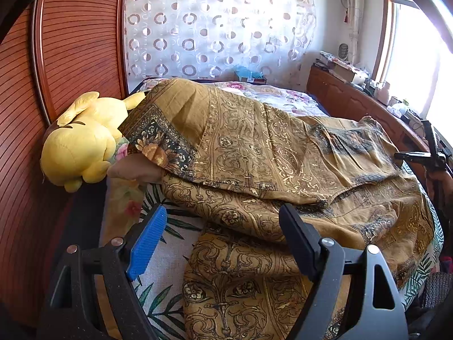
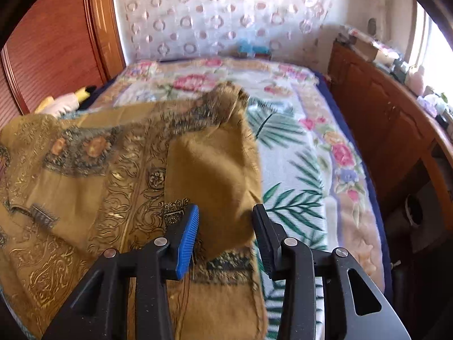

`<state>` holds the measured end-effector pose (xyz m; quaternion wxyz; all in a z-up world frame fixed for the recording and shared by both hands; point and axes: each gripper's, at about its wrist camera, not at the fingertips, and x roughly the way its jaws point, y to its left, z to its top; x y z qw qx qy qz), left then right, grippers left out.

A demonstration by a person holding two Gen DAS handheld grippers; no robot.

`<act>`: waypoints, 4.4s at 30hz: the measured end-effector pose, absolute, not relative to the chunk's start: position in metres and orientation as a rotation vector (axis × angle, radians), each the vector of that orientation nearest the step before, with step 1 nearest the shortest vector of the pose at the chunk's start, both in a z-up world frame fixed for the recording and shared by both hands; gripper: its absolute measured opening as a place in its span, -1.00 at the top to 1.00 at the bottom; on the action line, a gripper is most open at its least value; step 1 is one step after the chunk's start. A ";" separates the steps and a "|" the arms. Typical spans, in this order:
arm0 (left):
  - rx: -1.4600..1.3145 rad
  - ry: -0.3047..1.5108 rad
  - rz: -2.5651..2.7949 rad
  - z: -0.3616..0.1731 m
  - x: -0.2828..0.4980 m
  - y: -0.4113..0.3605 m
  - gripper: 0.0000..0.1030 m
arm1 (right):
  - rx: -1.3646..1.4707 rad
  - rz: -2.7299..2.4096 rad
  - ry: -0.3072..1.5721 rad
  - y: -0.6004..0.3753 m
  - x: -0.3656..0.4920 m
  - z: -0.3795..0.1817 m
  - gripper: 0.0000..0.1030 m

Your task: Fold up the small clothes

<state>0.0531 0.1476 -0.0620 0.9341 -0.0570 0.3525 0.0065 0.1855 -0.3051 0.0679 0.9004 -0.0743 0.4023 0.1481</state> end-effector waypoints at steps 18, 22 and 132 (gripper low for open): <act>-0.157 0.684 0.098 -0.057 0.091 0.194 -0.57 | 0.106 0.518 0.555 -0.324 0.144 0.154 0.96; -0.194 0.714 0.132 -0.064 0.110 0.213 -0.39 | 0.083 0.488 0.564 -0.329 0.130 0.146 0.96; -0.234 0.787 -0.022 -0.061 -0.079 0.153 0.18 | -0.024 0.390 0.741 -0.372 -0.092 0.084 0.93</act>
